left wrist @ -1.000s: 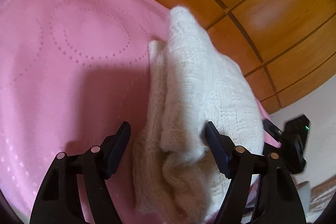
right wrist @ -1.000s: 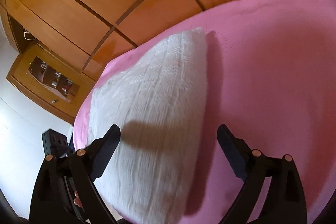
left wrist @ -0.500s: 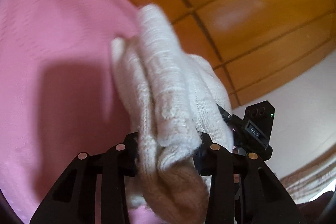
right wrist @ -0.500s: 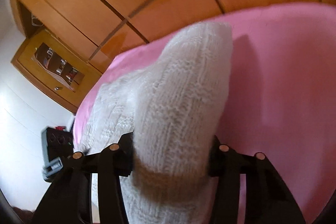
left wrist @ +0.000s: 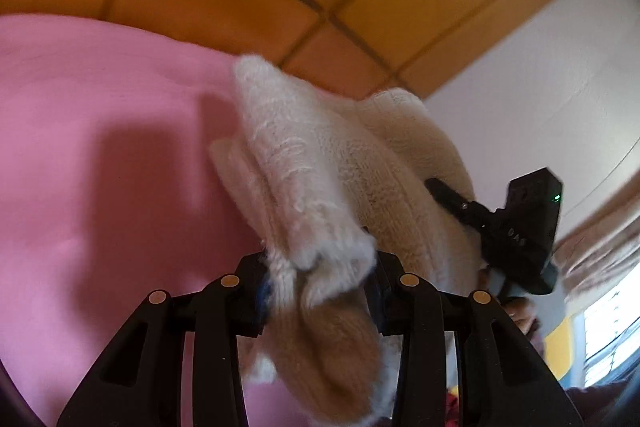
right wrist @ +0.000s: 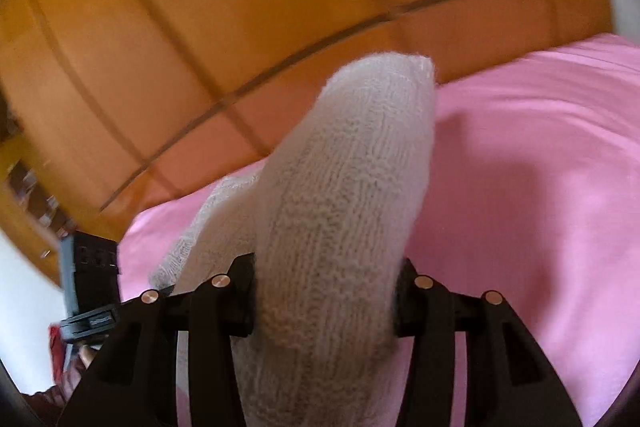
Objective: Fold small clothes
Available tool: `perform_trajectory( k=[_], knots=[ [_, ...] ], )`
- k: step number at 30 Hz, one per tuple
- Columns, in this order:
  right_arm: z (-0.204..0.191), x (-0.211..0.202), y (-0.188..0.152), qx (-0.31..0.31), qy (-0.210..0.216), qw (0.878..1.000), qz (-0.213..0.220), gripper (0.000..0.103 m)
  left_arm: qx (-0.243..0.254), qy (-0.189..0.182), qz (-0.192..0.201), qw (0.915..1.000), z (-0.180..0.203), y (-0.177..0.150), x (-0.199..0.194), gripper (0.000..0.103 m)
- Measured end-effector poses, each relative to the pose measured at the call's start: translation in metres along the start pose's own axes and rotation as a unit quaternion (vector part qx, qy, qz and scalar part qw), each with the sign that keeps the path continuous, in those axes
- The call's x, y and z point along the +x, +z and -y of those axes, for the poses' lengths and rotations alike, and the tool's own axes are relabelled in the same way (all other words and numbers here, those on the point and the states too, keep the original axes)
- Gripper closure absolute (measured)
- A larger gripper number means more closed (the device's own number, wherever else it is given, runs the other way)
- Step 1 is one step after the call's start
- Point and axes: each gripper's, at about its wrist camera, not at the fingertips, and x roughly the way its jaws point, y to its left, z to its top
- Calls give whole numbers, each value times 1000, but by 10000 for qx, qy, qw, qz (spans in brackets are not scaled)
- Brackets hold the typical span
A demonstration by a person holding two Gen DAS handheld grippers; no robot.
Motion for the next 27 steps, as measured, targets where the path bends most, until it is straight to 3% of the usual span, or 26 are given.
perform_trajectory(
  k=[4, 6, 8, 10, 15, 18, 21, 24, 25, 27],
  knots=[
    [51, 13, -25, 450, -462, 9975, -287, 45, 258, 842, -343, 9955, 4, 2, 51, 66],
    [57, 6, -33, 480, -570, 9972, -98, 27, 249, 1071, -276, 9936, 7, -2, 60, 57],
    [54, -7, -31, 447, -788, 9958, 92, 17, 261, 1271, -146, 9914, 14, -5, 53, 57],
    [44, -18, -26, 257, -1119, 9928, 338, 18, 483, 1657, 217, 9848, 29, -4, 37, 57],
    [2, -32, -10, -342, -1396, 9862, 820, 34, 928, 1833, 1081, 9727, 53, 13, 8, 57],
    [-14, -21, 0, -531, -1473, 9845, 786, 37, 1028, 1654, 1055, 9752, 65, 17, 10, 57],
    [-17, 10, -2, -382, -1391, 9889, 343, 37, 1089, 1706, 753, 9764, 64, 9, 24, 65],
    [-32, 44, -21, -549, -1518, 9869, 36, 35, 856, 1895, 361, 9775, 38, -12, 40, 68],
    [-39, 49, -29, -679, -1599, 9847, 120, 35, 772, 1970, 319, 9768, 25, -18, 43, 68],
    [-54, 57, -39, -1063, -1810, 9775, 234, 34, 347, 1704, 372, 9841, 1, -28, 38, 68]
  ],
)
